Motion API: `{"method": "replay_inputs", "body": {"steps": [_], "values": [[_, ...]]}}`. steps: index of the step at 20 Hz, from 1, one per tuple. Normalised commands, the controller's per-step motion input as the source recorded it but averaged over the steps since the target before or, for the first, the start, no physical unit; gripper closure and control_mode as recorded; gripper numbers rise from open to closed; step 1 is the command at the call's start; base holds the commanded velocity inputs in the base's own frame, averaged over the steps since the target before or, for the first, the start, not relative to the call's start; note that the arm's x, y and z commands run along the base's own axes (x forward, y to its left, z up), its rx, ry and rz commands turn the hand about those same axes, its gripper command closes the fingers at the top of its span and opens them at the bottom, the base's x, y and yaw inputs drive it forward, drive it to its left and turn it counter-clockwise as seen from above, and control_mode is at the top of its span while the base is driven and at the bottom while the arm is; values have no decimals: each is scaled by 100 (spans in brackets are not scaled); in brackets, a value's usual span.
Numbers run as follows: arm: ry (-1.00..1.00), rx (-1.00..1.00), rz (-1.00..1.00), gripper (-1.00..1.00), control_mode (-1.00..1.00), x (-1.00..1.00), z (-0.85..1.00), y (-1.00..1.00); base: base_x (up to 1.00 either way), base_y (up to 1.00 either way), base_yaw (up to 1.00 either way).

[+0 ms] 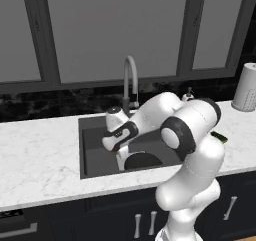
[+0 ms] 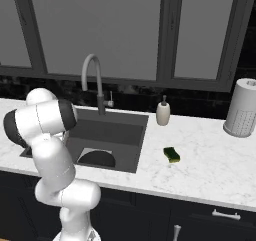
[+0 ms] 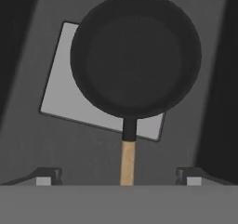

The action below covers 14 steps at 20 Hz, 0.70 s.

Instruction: Pick the pan and sponge and place them into the sink. Then turn on the water.

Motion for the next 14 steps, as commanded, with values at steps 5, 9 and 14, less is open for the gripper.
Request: {"method": "replay_inputs", "body": {"steps": [5,9,14], "values": [[-3,-2,4,-100,-100,-46,100,6,0,0,0],[0,0,14,-100,-100,-60,99,0,0,0,0],[0,-1,23,-100,-100,-70,89,0,0,0,0]]}}
